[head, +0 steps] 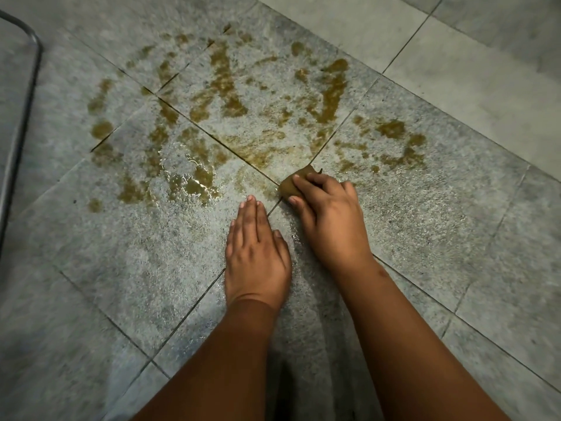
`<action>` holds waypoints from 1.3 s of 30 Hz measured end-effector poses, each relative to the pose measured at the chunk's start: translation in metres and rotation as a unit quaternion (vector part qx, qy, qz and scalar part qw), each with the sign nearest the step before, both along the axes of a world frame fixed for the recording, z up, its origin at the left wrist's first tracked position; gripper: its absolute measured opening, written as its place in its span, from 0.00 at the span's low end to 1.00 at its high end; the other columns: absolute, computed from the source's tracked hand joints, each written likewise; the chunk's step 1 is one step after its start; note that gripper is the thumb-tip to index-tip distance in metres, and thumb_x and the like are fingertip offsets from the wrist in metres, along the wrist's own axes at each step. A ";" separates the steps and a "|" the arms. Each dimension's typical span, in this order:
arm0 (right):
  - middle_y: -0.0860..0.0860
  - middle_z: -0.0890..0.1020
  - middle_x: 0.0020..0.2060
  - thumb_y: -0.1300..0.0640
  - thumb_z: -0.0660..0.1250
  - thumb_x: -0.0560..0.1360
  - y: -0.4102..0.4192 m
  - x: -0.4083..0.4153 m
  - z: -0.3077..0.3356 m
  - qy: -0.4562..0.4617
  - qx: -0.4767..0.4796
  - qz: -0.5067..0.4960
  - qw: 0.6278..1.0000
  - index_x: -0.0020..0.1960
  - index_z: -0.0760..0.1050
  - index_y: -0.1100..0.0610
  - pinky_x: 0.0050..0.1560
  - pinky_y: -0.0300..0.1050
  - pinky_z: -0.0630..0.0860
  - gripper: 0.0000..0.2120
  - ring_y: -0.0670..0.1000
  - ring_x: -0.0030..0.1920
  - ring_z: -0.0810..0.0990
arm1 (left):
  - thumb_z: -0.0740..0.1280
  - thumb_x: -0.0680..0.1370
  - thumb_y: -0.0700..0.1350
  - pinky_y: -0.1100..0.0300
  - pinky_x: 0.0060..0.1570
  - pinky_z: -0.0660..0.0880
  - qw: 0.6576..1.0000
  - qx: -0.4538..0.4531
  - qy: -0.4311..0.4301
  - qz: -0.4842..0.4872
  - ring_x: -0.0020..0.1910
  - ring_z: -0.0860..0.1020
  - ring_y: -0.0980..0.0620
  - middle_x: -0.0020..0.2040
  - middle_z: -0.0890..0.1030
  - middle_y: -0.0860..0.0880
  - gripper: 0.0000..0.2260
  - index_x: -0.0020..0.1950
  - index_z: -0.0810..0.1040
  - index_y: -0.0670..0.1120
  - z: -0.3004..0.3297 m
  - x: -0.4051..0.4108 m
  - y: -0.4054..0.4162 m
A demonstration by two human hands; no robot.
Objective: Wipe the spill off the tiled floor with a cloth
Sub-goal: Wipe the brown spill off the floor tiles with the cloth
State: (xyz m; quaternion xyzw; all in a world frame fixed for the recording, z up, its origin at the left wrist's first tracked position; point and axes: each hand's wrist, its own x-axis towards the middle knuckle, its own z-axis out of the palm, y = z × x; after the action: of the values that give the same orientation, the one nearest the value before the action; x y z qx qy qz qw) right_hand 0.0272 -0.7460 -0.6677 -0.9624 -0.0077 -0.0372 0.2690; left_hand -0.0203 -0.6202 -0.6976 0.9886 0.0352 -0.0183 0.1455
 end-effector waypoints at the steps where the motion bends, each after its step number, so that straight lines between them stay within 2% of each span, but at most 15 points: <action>1: 0.50 0.76 0.63 0.45 0.61 0.79 -0.001 0.003 0.001 -0.009 0.008 -0.016 1.000 0.67 0.75 0.50 0.55 0.45 0.68 0.19 0.54 0.57 0.70 | 0.48 0.81 0.50 0.56 0.73 0.50 1.000 -0.001 -0.001 0.002 0.77 0.56 0.49 0.78 0.58 0.46 0.26 0.77 0.59 0.41 0.000 0.000 0.000; 9: 0.51 0.75 0.64 0.51 0.68 0.75 -0.007 -0.007 0.013 0.065 -0.037 0.023 0.997 0.67 0.74 0.48 0.56 0.47 0.70 0.20 0.57 0.57 0.73 | 0.47 0.81 0.51 0.58 0.73 0.45 1.000 -0.020 0.006 0.004 0.78 0.53 0.50 0.79 0.56 0.47 0.26 0.78 0.57 0.43 0.001 0.001 0.000; 12: 0.48 0.78 0.54 0.54 0.69 0.75 -0.032 -0.014 0.037 0.124 -0.010 0.044 0.991 0.65 0.76 0.46 0.45 0.33 0.68 0.19 0.46 0.47 0.73 | 0.46 0.81 0.51 0.58 0.73 0.44 1.000 -0.022 0.008 0.000 0.78 0.52 0.51 0.79 0.54 0.47 0.27 0.78 0.56 0.43 0.004 0.001 0.000; 14: 0.47 0.80 0.53 0.55 0.69 0.75 -0.043 -0.005 0.046 0.097 0.031 0.003 0.995 0.64 0.77 0.46 0.40 0.24 0.62 0.18 0.41 0.45 0.70 | 0.45 0.81 0.52 0.58 0.73 0.43 1.000 -0.018 0.009 -0.006 0.78 0.51 0.51 0.80 0.53 0.48 0.27 0.79 0.54 0.44 0.005 0.001 0.000; 15: 0.48 0.80 0.55 0.55 0.69 0.75 -0.045 0.006 0.046 0.066 0.043 -0.027 0.997 0.64 0.77 0.47 0.43 0.25 0.64 0.17 0.42 0.47 0.71 | 0.44 0.81 0.52 0.58 0.73 0.43 1.000 -0.018 0.009 -0.006 0.78 0.51 0.51 0.80 0.53 0.48 0.27 0.79 0.54 0.44 0.004 0.001 0.000; 18: 0.52 0.77 0.60 0.53 0.68 0.76 -0.045 0.049 0.026 0.016 0.014 -0.097 0.995 0.67 0.74 0.49 0.59 0.44 0.70 0.20 0.53 0.57 0.74 | 0.46 0.81 0.51 0.58 0.74 0.44 1.000 -0.018 0.011 -0.001 0.78 0.51 0.51 0.79 0.54 0.47 0.26 0.79 0.55 0.43 0.002 0.000 0.000; 20: 0.54 0.75 0.62 0.53 0.69 0.76 -0.044 0.067 0.010 0.042 -0.008 -0.100 0.994 0.68 0.74 0.50 0.61 0.46 0.68 0.20 0.58 0.61 0.72 | 0.47 0.81 0.51 0.57 0.74 0.46 1.000 -0.016 0.008 0.000 0.78 0.53 0.50 0.79 0.56 0.46 0.26 0.78 0.57 0.43 0.003 0.000 -0.001; 24: 0.54 0.75 0.62 0.55 0.69 0.74 -0.048 0.040 0.011 0.076 0.014 -0.073 0.994 0.67 0.75 0.49 0.63 0.51 0.71 0.21 0.58 0.60 0.74 | 0.47 0.81 0.50 0.56 0.74 0.48 1.000 -0.018 0.007 0.001 0.77 0.54 0.50 0.79 0.57 0.46 0.26 0.78 0.58 0.42 0.002 0.001 -0.001; 26: 0.53 0.76 0.60 0.55 0.69 0.74 -0.055 0.008 0.024 0.114 0.008 -0.041 0.993 0.66 0.75 0.47 0.60 0.45 0.72 0.20 0.56 0.58 0.76 | 0.48 0.81 0.50 0.57 0.74 0.47 1.000 -0.018 0.008 -0.001 0.78 0.53 0.50 0.79 0.56 0.46 0.26 0.78 0.57 0.42 0.002 0.000 0.000; 29: 0.47 0.79 0.51 0.56 0.69 0.74 -0.063 -0.009 0.042 0.147 0.021 -0.012 0.989 0.62 0.78 0.48 0.42 0.25 0.65 0.17 0.46 0.47 0.74 | 0.47 0.81 0.51 0.57 0.74 0.46 1.000 -0.014 0.009 -0.002 0.78 0.53 0.50 0.79 0.56 0.46 0.26 0.78 0.57 0.42 0.004 0.001 -0.001; 30: 0.48 0.80 0.51 0.56 0.69 0.74 -0.062 0.000 0.043 0.134 0.026 -0.026 0.990 0.62 0.79 0.48 0.39 0.23 0.63 0.16 0.44 0.46 0.73 | 0.47 0.81 0.51 0.57 0.74 0.46 1.000 -0.014 0.009 -0.002 0.78 0.53 0.50 0.79 0.56 0.46 0.26 0.78 0.57 0.42 0.004 0.001 -0.001; 32: 0.50 0.80 0.55 0.56 0.69 0.74 -0.055 0.028 0.036 0.073 0.024 -0.067 0.995 0.62 0.78 0.48 0.47 0.33 0.70 0.17 0.47 0.49 0.74 | 0.47 0.81 0.50 0.57 0.74 0.45 1.000 -0.015 0.010 -0.003 0.78 0.52 0.50 0.79 0.56 0.46 0.26 0.78 0.57 0.42 0.004 0.002 -0.001; 34: 0.52 0.77 0.60 0.55 0.69 0.75 -0.042 0.049 0.022 0.042 0.021 -0.101 0.994 0.65 0.76 0.48 0.59 0.43 0.70 0.19 0.54 0.57 0.74 | 0.47 0.81 0.50 0.57 0.74 0.44 1.000 -0.013 0.014 -0.004 0.78 0.52 0.50 0.79 0.55 0.46 0.26 0.78 0.57 0.42 0.004 0.002 -0.001; 37: 0.54 0.73 0.64 0.54 0.68 0.75 -0.026 0.046 0.003 0.044 0.014 -0.138 0.989 0.67 0.74 0.49 0.60 0.41 0.61 0.20 0.59 0.61 0.69 | 0.47 0.80 0.50 0.56 0.74 0.47 1.000 -0.005 0.010 -0.004 0.77 0.55 0.48 0.78 0.58 0.45 0.26 0.77 0.59 0.41 0.004 0.002 0.000; 39: 0.53 0.71 0.66 0.53 0.67 0.76 -0.025 0.030 0.002 0.046 0.017 -0.154 0.987 0.69 0.73 0.48 0.58 0.41 0.60 0.21 0.59 0.62 0.68 | 0.48 0.80 0.50 0.55 0.74 0.48 1.000 -0.003 0.008 -0.002 0.77 0.56 0.48 0.78 0.58 0.44 0.26 0.77 0.59 0.41 0.004 0.003 -0.001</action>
State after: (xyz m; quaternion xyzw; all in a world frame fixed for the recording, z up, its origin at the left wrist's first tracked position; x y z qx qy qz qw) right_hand 0.0570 -0.7706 -0.6652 -0.9482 0.1534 -0.0336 0.2760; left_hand -0.0175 -0.6209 -0.6938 0.9879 0.0341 -0.0269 0.1486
